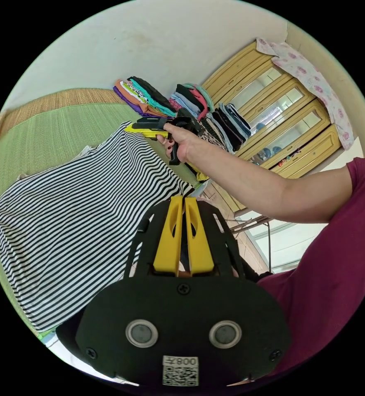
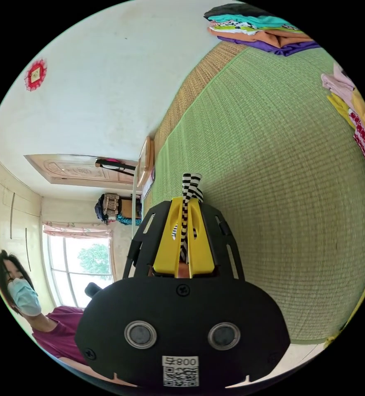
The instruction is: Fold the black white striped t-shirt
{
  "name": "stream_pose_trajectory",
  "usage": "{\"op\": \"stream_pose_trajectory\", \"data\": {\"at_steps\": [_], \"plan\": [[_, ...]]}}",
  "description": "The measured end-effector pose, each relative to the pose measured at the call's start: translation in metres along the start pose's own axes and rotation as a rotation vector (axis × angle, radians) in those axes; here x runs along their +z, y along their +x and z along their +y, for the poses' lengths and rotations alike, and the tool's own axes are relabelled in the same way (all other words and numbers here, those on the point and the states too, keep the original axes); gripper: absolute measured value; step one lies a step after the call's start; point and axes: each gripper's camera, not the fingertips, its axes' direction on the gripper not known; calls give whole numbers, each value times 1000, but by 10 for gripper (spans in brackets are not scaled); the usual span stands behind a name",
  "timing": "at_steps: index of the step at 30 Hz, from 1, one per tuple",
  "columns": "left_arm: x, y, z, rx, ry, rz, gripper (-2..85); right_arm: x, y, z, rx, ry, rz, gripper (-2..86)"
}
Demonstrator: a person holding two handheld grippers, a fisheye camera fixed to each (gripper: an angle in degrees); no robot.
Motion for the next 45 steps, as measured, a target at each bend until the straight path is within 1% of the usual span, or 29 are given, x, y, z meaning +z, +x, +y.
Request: {"op": "stream_pose_trajectory", "data": {"at_steps": [1,8,12,18,24,28,36,45], "plan": [[-11,-2,3,-8,10,0,6,5,-12,3,-12,9,-9,14],[-161,-43,61,-155,166,-12,6,59,-95,13,-119,12,-40,15],[-244,-75,107,-276,266,-19,6,112,-150,20,-189,-15,-35,16],[-336,-118,174,-446,354,-61,6,212,-206,29,-245,-101,2,16],[-405,-160,233,-616,429,-57,6,314,-238,35,-254,-200,63,15],[-439,-180,259,-685,461,-36,5,372,-256,37,-269,-255,116,15],[-506,-209,300,-774,495,0,5,451,-280,40,-294,-323,190,16],[-550,-236,331,-879,487,65,5,526,-279,42,-278,-391,278,17]]}}
